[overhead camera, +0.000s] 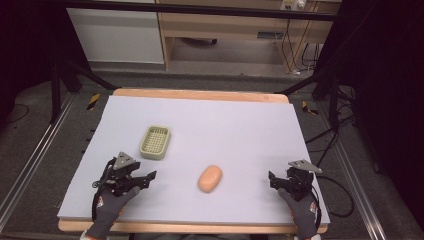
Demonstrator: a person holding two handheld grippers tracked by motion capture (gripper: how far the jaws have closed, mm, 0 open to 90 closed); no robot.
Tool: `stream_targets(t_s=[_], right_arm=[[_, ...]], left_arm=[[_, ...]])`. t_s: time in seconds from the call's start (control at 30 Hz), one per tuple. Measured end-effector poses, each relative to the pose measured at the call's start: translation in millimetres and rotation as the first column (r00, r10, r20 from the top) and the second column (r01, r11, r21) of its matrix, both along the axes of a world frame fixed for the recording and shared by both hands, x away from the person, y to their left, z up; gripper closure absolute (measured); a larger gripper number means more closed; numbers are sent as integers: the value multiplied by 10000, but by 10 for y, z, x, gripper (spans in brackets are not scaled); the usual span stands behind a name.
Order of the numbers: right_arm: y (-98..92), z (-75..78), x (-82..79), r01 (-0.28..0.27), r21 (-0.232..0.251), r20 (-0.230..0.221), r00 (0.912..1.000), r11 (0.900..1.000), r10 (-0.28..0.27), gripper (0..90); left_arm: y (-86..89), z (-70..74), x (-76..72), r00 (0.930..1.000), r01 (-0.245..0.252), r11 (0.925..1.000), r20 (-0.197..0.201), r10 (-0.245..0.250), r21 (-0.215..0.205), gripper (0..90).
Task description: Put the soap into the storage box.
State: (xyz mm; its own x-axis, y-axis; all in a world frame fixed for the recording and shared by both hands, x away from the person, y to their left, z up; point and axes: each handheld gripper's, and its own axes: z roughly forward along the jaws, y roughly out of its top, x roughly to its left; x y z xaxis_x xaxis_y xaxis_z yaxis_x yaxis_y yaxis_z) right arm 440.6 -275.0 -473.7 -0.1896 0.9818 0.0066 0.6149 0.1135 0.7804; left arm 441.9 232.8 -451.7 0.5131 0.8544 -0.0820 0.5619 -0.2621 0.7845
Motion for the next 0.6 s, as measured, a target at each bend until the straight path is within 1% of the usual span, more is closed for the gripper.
stream_targets(t_s=[0.37, 0.47, 0.53, 0.57, 0.6], right_arm=[[-12, 9, 4, 50, 1, -3, 10000, 10000, -50, 65], [-12, 14, 7, 116, 100, -19, 9999, 9999, -116, 54], [-13, 15, 7, 116, 49, 5, 9999, 9999, -116, 53], [-13, 15, 7, 116, 49, 5, 9999, 9999, -116, 53], [-13, 16, 9, 106, 18, 7, 9999, 9999, -106, 52]], left_arm=[[-113, 20, -3, 9998, 217, 9997, -8, -217, 78, 273], [-163, 44, -1, 9994, 358, 9993, -12, -358, 122, 270], [-178, 49, 0, 9993, 370, 9993, 5, -370, 102, 269], [-188, 58, 4, 9991, 421, 9990, -17, -421, 168, 269], [-205, 63, 7, 9992, 411, 9991, -4, -411, 117, 269]])
